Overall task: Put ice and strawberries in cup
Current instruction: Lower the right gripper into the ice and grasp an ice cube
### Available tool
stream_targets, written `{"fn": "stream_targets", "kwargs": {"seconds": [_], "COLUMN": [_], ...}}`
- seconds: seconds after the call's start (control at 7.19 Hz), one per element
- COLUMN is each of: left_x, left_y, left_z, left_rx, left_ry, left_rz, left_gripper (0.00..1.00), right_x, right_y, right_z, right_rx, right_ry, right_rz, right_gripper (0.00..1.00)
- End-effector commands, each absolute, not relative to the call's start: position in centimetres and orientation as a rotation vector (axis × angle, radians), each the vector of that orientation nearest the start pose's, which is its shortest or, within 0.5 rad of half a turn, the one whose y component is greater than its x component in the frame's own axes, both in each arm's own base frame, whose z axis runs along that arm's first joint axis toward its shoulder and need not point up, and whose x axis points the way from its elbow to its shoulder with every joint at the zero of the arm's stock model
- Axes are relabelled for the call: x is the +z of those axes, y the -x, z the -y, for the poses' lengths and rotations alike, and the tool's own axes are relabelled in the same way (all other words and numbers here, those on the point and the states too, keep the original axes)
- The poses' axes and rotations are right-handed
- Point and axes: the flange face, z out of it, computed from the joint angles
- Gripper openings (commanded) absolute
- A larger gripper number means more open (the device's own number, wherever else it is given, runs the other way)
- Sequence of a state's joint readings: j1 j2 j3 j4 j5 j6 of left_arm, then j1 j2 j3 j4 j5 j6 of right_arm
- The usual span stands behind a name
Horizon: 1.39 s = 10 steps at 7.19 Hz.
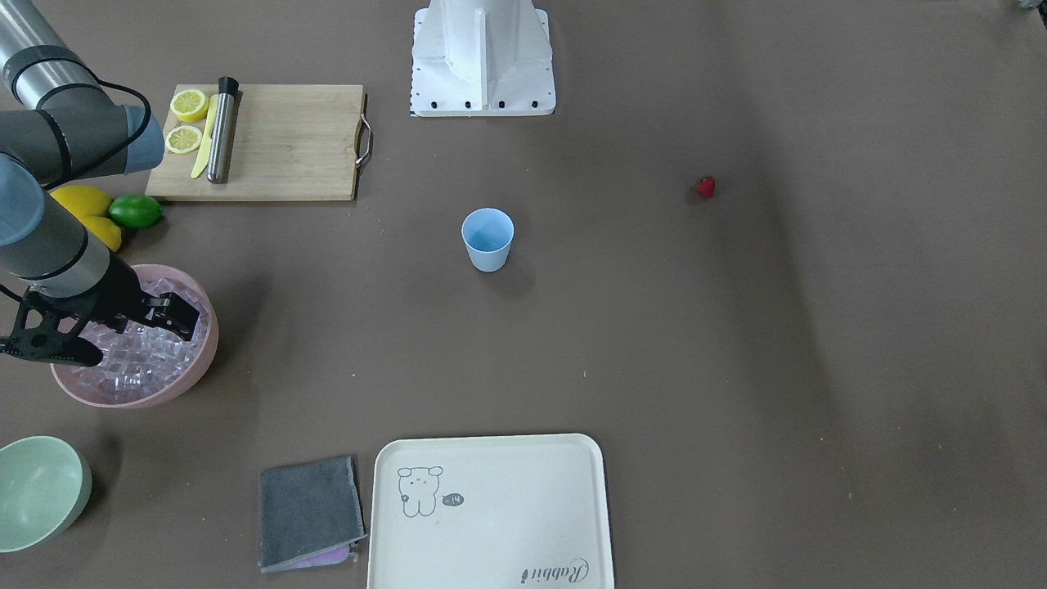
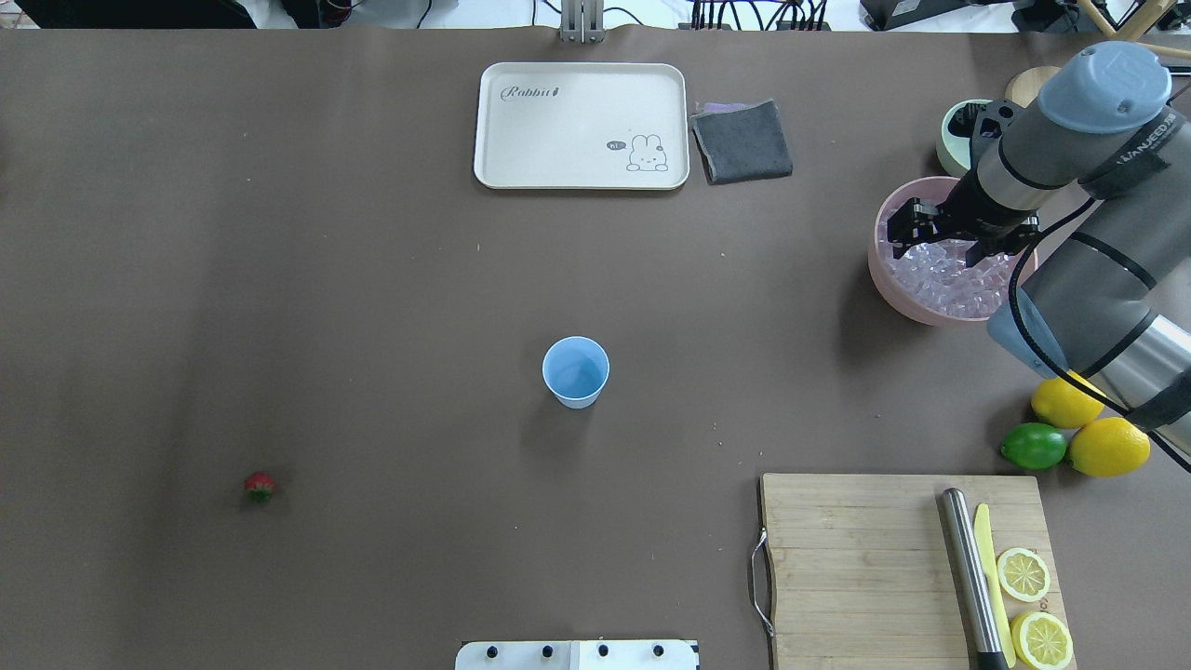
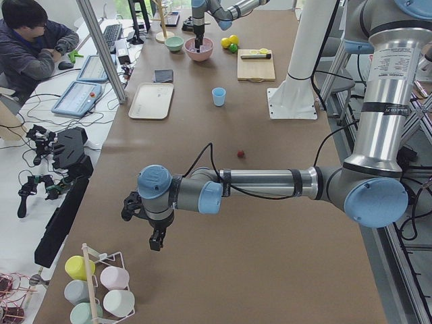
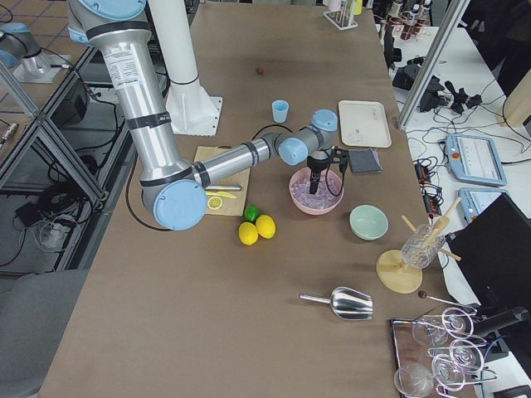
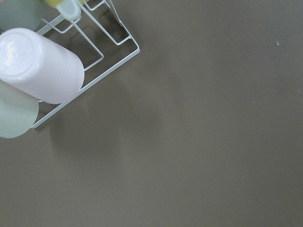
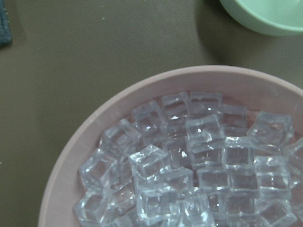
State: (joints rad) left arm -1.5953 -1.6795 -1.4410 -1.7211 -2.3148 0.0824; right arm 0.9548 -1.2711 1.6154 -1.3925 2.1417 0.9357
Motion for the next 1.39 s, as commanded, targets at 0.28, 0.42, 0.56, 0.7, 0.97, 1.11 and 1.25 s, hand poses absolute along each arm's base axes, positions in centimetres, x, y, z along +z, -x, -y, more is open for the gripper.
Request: {"fn": "stream_targets", "kwargs": {"seconds": [0.28, 0.42, 0.56, 0.7, 0.97, 1.11, 1.25], "left_x": [65.1, 65.1, 65.2, 65.2, 65.4, 65.4, 65.3], "left_y": [7.9, 7.9, 7.9, 7.9, 7.9, 7.9, 7.9], "left_z": [54.6, 54.6, 54.6, 54.6, 54.5, 54.5, 54.6], "left_rx": [0.104, 0.104, 0.103, 0.103, 0.101, 0.103, 0.104], "left_ry": [-0.166, -0.166, -0.165, -0.165, -0.161, -0.163, -0.164], "left_rz": [-0.735, -0.735, -0.735, -0.735, -0.736, -0.736, -0.735], "left_gripper": [0.98, 0.98, 0.98, 0.98, 0.98, 0.98, 0.98], "right_x": [45.8, 45.8, 45.4, 44.9, 41.0, 36.0, 29.9], "right_y": [27.9, 27.3, 27.3, 27.2, 25.5, 26.1, 30.0], "right_z": [56.0, 56.1, 56.2, 56.3, 56.1, 56.8, 56.8], "right_rx": [0.156, 0.158, 0.155, 0.151, 0.134, 0.097, 0.105], "right_ry": [0.030, 0.035, 0.036, 0.044, 0.044, 0.023, 0.027], "right_rz": [0.781, 0.790, 0.800, 0.818, 0.910, 0.989, 1.041], "right_gripper": [0.24, 0.20, 0.05, 0.00, 0.00, 0.00, 0.00]}}
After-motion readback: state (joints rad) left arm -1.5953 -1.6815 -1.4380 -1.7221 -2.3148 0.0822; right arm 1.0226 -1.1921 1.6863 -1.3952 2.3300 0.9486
